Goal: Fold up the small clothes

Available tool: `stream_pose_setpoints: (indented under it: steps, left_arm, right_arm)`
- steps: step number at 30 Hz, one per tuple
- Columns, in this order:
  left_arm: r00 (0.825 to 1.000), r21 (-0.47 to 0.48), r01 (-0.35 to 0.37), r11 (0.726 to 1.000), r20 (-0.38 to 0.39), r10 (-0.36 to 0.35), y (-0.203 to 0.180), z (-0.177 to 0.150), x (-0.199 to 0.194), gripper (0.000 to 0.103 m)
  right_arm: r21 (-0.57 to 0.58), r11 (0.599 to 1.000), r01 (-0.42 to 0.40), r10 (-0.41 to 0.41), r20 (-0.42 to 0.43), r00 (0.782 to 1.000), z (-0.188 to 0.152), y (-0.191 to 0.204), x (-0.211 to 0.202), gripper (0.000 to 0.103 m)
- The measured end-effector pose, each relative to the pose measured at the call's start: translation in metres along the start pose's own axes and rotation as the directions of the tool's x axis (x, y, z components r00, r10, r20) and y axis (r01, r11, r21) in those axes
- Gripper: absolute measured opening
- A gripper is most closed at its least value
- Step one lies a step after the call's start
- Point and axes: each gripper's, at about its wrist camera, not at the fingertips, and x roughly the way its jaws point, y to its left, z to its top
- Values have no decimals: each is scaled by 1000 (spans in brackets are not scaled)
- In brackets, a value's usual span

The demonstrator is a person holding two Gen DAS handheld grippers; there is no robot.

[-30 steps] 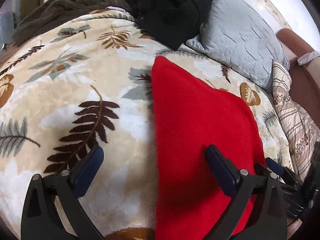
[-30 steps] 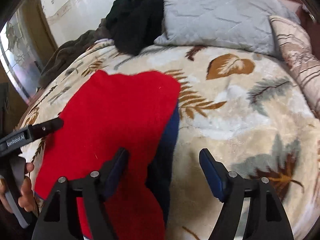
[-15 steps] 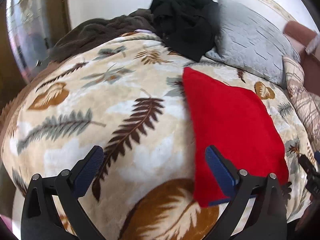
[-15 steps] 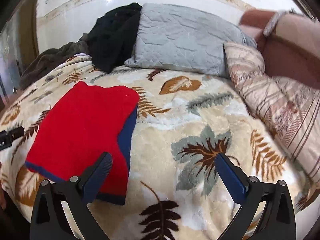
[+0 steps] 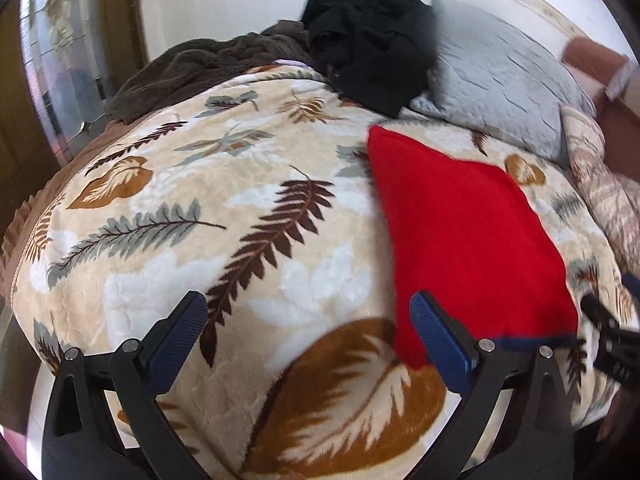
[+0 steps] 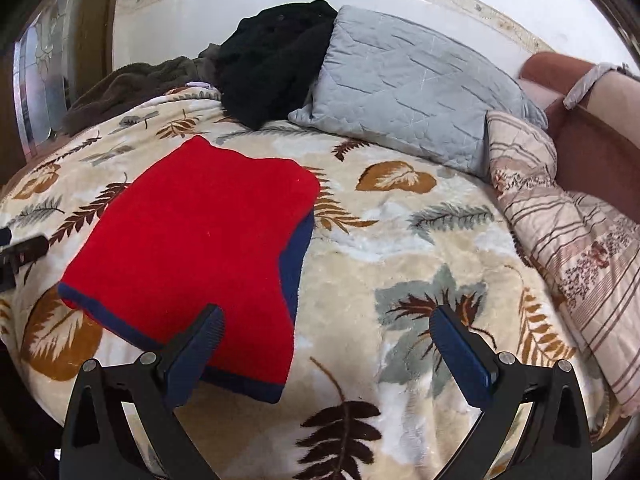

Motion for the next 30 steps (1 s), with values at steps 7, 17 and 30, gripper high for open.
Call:
stream_pose_setpoints:
  steps: [7,17,30]
  left_arm:
    - [1000,104,3,995,6,-4,-20,-8,-12,102]
    - [1000,182,18,983,2,-18,-42,-16,-19,102]
    - [997,162,81,984,-8,-81,-44,-16,-24,102]
  right_arm:
    - [50,999,3,-3,-10,1000,-5,-12,-4,103]
    - [63,998,-2,0,26,1000,-8,-21,-17,103]
    - [51,999,8,-9,14,1000,-6,-20,-13,103]
